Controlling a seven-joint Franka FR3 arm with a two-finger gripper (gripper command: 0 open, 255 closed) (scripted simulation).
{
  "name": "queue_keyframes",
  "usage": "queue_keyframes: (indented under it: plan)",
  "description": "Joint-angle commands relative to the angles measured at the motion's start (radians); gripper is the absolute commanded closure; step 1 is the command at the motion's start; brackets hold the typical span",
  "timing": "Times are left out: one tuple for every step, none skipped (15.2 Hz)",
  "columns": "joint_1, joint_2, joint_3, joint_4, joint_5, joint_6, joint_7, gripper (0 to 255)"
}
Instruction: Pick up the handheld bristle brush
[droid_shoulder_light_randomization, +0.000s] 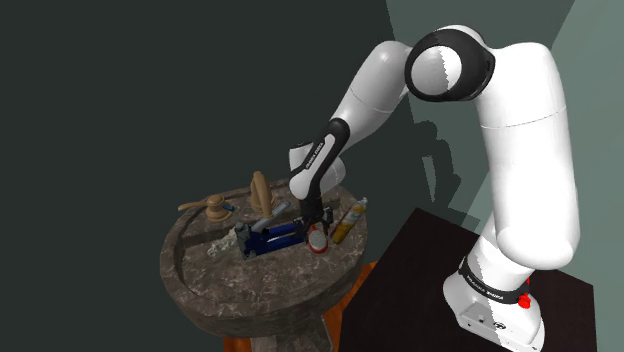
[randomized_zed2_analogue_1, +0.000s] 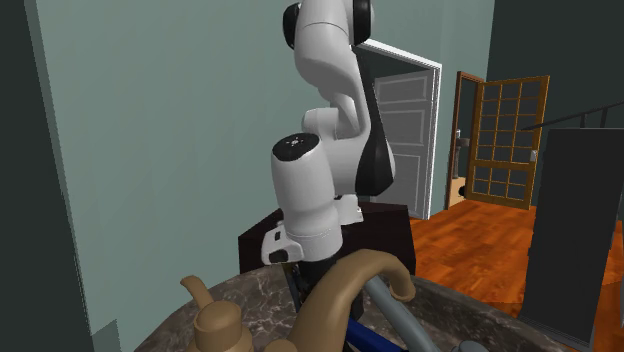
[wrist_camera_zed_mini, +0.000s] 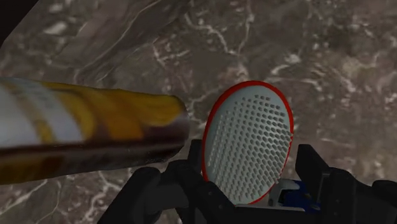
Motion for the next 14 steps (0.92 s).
queue_keyframes:
  plan:
    - [-0.004,-0.021,-0.004,-0.008,0.001,-0.006,0.004,255]
    - [-0.004,-0.035,-0.004,-0.011,0.001,-0.016,0.005,255]
    - [-0.004,-0.048,-0.004,-0.014,0.001,-0.026,0.006,255]
    - [-0.005,-0.061,-0.003,-0.017,0.001,-0.037,0.007,255]
    - [-0.005,-0.074,-0.003,-0.019,0.001,-0.047,0.008,255]
    - [-0.006,-0.086,-0.003,-0.021,0.001,-0.058,0.010,255]
    - [-0.006,-0.099,-0.003,-0.023,0.002,-0.068,0.011,255]
    - [-0.006,-0.111,-0.002,-0.025,0.002,-0.079,0.012,255]
    - [-0.007,-0.124,-0.002,-0.026,0.002,-0.090,0.013,255]
    - [-0.007,-0.136,-0.002,-0.027,0.002,-0.101,0.014,255]
    - [-0.007,-0.148,-0.002,-0.028,0.002,-0.112,0.015,255]
    - [-0.008,-0.160,-0.001,-0.029,0.002,-0.123,0.016,255]
    - [-0.008,-0.162,-0.001,-0.029,0.002,-0.125,0.016,255]
    - [-0.008,-0.162,-0.001,-0.029,0.002,-0.125,0.016,255]
